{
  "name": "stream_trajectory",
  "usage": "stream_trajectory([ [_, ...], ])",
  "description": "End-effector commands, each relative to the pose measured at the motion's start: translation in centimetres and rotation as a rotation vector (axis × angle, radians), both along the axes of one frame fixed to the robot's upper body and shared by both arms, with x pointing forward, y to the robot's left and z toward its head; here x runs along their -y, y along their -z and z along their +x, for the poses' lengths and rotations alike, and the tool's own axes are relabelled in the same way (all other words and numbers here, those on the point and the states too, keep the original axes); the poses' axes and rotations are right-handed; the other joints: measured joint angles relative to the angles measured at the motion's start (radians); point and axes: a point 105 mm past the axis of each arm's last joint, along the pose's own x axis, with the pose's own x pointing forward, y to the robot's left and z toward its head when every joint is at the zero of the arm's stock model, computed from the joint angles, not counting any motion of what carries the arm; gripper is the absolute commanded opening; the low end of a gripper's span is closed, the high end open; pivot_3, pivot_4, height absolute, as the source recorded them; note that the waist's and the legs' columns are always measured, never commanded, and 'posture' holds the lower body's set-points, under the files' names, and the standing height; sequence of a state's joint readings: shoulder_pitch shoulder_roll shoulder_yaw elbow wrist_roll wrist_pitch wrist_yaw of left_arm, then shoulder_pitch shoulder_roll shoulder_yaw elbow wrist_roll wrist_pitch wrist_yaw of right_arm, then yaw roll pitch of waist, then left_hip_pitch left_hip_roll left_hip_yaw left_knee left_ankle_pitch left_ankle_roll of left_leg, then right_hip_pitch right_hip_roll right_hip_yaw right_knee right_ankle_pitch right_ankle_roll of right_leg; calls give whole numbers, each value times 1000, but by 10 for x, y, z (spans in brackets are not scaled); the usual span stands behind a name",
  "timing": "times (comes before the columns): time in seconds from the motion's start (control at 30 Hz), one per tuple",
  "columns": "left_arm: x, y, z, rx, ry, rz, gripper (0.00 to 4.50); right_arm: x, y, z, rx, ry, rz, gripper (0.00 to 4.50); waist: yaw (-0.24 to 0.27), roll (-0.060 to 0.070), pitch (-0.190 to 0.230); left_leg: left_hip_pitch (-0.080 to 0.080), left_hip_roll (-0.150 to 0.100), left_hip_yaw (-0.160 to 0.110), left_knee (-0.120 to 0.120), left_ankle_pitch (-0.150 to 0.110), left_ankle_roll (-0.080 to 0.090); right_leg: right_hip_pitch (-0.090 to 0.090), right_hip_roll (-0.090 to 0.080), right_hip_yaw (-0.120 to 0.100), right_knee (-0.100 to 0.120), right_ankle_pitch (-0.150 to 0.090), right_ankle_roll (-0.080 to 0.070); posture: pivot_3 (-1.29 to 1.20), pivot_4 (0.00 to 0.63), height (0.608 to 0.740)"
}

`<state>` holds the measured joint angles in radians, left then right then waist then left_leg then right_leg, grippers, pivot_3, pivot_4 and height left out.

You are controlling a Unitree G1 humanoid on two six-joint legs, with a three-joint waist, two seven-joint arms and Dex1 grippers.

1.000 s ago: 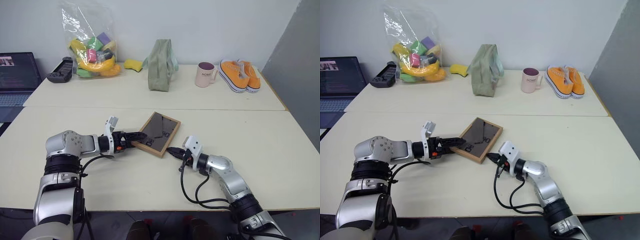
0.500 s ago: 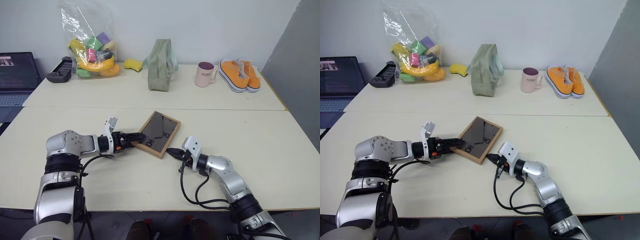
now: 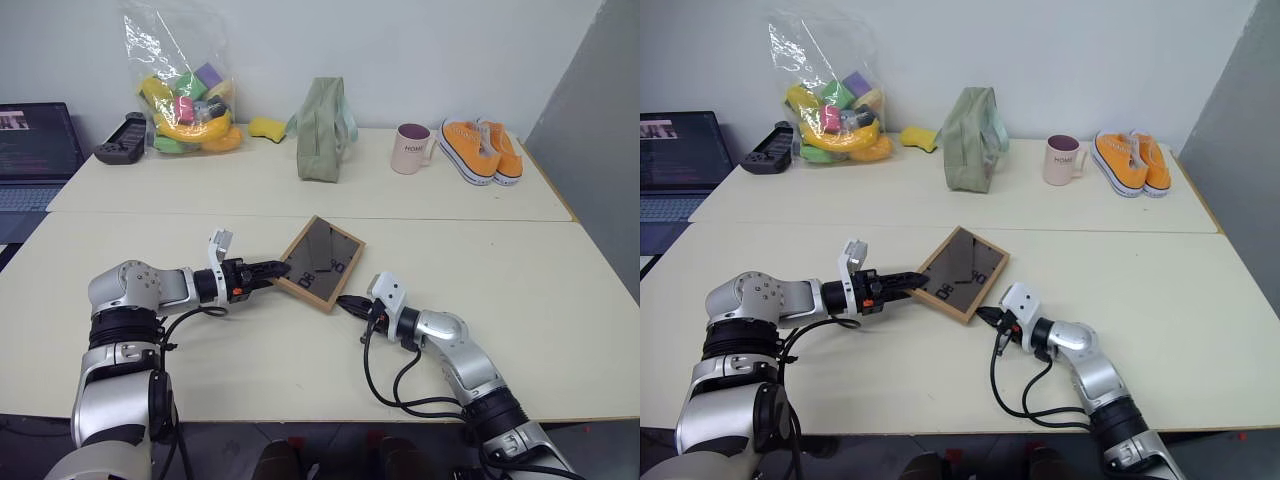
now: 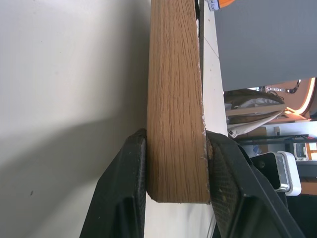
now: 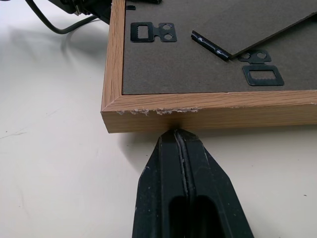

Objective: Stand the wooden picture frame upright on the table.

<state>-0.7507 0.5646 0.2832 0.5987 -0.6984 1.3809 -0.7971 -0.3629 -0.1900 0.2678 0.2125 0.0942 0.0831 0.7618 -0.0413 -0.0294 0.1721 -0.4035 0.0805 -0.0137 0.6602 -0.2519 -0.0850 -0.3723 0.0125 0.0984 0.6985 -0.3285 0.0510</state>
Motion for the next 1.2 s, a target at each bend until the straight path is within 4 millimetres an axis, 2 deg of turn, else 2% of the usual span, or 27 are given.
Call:
stream_trajectory([
  [0.03, 5, -3, 0, 21, 17, 17, 1325, 2, -14, 2, 47, -5, 17, 0, 0, 0, 0, 0, 0, 0, 0, 0, 0, 0, 0, 0, 0, 0, 0, 0, 150, 740],
  [0.33, 7, -54, 8, 295, 4, -21, 1325, 51, -17, 6, 38, 61, -48, 0, 6, 0, 4, -5, 0, -1, 0, 0, 0, -5, 0, -1, 0, 0, 0, 0, 150, 740],
  [0.47, 8, -98, 11, 539, -17, 12, 1325, 88, -19, 3, 11, 118, -82, 0, 9, 0, 4, -12, 0, -1, 0, 0, 0, -10, 0, -1, -1, 0, -1, 0, 150, 740],
  [0.53, 12, -115, 9, 641, -16, 33, 1325, 99, -22, 2, 3, 135, -84, 0, 11, 0, 5, -15, 0, -1, 1, 2, -3, -12, 0, -1, -1, 0, -1, 0, 150, 740],
  [0.63, 24, -129, -3, 785, 37, 102, 1325, 109, -32, 2, 4, 141, -85, 0, 11, 0, 5, -15, 0, 0, 0, 3, -5, -12, -1, 0, -2, 0, -1, 0, 150, 740],
  [0.73, 36, -127, -21, 886, 109, 197, 1325, 121, -56, 6, 25, 153, -56, 0, 10, 1, 6, -15, 0, 0, 0, 3, -5, -12, -1, 0, -2, 0, -1, 0, 150, 740],
  [0.8, 40, -118, -31, 931, 142, 270, 1325, 125, -83, 9, 35, 164, 23, 0, 8, 2, 6, -14, 0, 1, 0, 3, -5, -12, -1, 1, -2, 0, -1, 0, 150, 740],
  [0.87, 41, -110, -38, 953, 157, 313, 1325, 124, -113, 9, 66, 142, 82, 0, 1, 4, 8, -14, 0, 1, 0, 3, -5, -12, 0, 2, -2, 0, -1, 0, 150, 740],
  [1.0, 37, -104, -41, 958, 136, 333, 1325, 116, -160, 1, 137, 79, 141, 0, 6, 6, 11, -14, 0, -1, 0, 2, -3, -12, 0, 0, -1, 0, -1, 0, 150, 740],
  [1.1, 32, -102, -40, 958, 121, 344, 1325, 106, -194, -2, 173, 62, 249, 499, 9, 6, 11, -14, 0, -2, 0, 2, -2, -11, 1, 0, -1, 0, -1, 0, 150, 740],
  [1.2, 32, -102, -39, 968, 126, 349, 1325, 94, -199, -1, 142, 55, 302, 1220, 9, 6, 11, -15, 0, -2, 0, 2, -2, -12, 1, 0, -1, 0, -1, 0, 150, 740],
])
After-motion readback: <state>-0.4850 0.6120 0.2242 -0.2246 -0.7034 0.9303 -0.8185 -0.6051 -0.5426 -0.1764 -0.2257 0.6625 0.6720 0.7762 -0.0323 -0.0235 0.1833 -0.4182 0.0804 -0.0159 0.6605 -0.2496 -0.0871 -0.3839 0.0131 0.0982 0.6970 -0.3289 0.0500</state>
